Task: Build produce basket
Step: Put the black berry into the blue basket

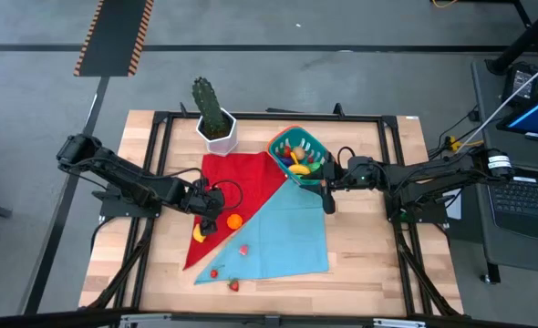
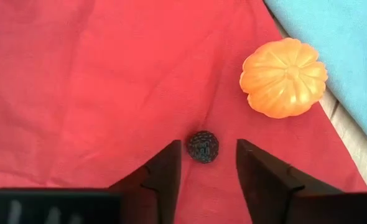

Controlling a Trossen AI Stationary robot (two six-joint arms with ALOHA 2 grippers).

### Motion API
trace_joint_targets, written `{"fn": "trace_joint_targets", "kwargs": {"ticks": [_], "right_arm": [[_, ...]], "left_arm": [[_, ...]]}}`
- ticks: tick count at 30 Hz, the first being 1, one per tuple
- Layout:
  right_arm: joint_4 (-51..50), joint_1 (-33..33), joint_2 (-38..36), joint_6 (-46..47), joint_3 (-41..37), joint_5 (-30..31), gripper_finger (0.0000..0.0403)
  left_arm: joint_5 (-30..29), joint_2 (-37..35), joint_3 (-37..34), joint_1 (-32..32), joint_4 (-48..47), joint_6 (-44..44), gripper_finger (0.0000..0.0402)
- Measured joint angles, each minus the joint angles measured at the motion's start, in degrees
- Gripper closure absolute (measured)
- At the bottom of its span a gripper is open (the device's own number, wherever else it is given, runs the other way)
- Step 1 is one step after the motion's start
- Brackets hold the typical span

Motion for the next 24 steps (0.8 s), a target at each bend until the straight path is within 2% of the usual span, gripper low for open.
{"fn": "trace_joint_targets", "kwargs": {"ticks": [7, 15, 24], "right_arm": [[0.0, 0.0, 1.13, -0.2, 0.0, 0.0, 0.0273], [0.28, 0.01, 3.63, -0.23, 0.0, 0.0, 0.0273], [0.98, 0.0, 3.78, -1.6, 0.0, 0.0, 0.0273]], "left_arm": [[-0.01, 0.0, 0.02, -0.03, 0.0, 1.15, 0.0223], [-0.18, 0.4, 0.02, -0.15, -0.02, -1.25, 0.0228], [0.45, 5.58, 0.07, -0.17, 0.07, -1.25, 0.0228]]}}
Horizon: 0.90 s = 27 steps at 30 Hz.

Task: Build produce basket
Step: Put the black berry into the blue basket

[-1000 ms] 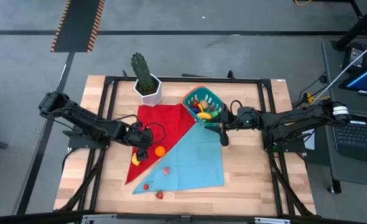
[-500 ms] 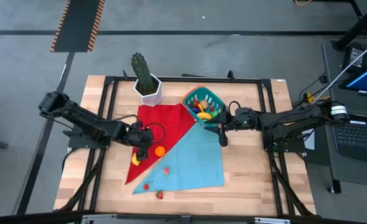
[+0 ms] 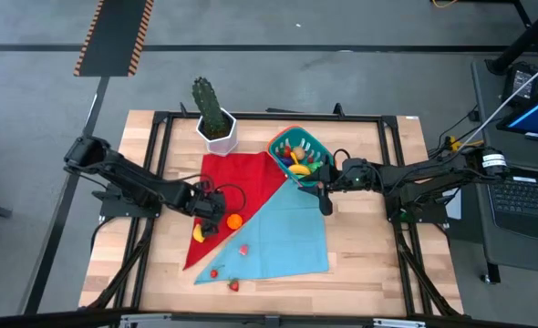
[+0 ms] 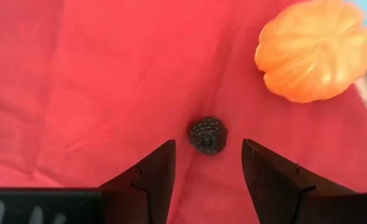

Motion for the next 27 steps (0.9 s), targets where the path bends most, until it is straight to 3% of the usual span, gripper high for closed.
{"fn": "trace_joint_targets", "kwargs": {"ticks": [8, 27], "right_arm": [[0.01, 0.01, 0.0, -0.06, 0.0, 0.0, 0.0273], [0.35, 0.0, 0.0, 0.02, 0.0, 0.0, 0.0273]], "left_arm": [[0.07, 3.48, 0.0, 0.0, 1.12, 1.63, 0.0235], [0.85, 3.49, 0.0, 0.16, 3.07, 3.05, 0.0236]]}}
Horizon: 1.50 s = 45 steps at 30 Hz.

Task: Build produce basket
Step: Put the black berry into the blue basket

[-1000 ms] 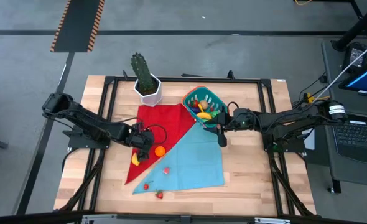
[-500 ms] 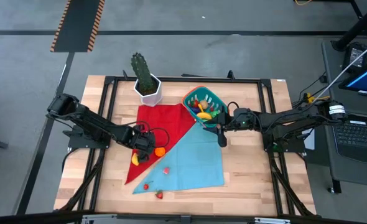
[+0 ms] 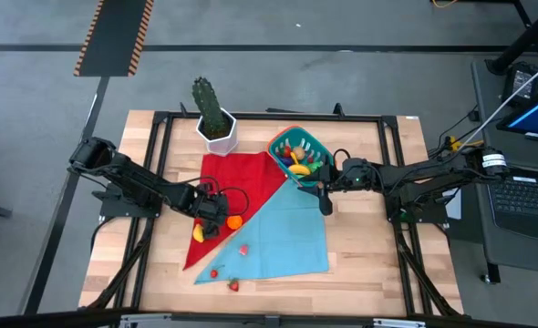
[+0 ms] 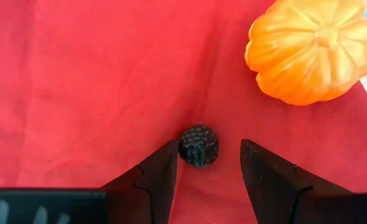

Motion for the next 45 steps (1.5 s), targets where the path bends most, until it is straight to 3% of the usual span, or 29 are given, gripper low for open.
{"fn": "trace_joint_targets", "kwargs": {"ticks": [45], "right_arm": [[-0.02, 0.02, -0.02, 0.24, 0.0, 0.0, 0.0273]], "left_arm": [[2.11, 1.08, 0.59, 1.2, -1.25, -1.43, 0.0237]]}}
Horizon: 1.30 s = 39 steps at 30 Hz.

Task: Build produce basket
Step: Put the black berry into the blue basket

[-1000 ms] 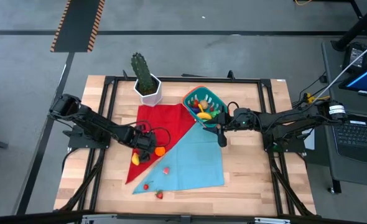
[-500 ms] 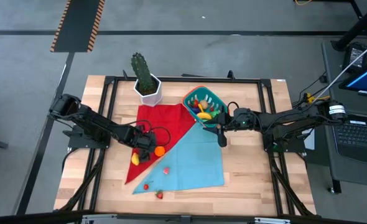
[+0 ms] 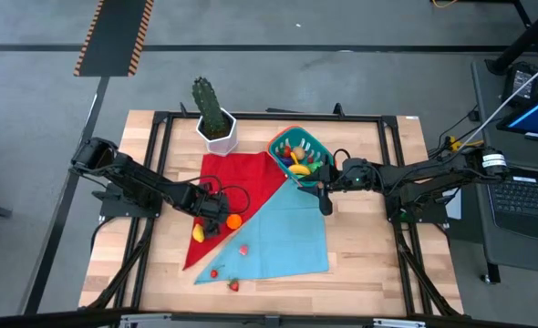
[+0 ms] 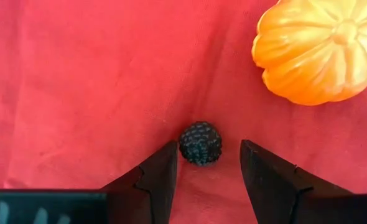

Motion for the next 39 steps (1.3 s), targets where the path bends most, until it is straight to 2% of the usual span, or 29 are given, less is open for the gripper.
{"fn": "trace_joint_targets", "kwargs": {"ticks": [18, 22, 30, 39], "right_arm": [[-0.02, -0.02, 0.0, -0.07, 0.0, 0.0, 0.0273], [-0.01, -0.01, 0.0, -0.09, 0.0, 0.0, 0.0273], [-0.02, -0.02, 0.0, -0.09, 0.0, 0.0, 0.0273], [-0.02, 0.0, 0.0, -0.11, 0.0, 0.0, 0.0273]], "left_arm": [[1.29, 0.01, 0.0, 2.21, 0.39, 1.49, 0.0238], [1.25, 0.01, 0.0, 2.21, 0.38, 1.49, 0.0256], [1.06, 0.01, 0.04, 2.21, 0.45, 1.49, 0.0331], [1.06, 0.01, 0.04, 2.21, 0.46, 1.17, 0.032]]}}
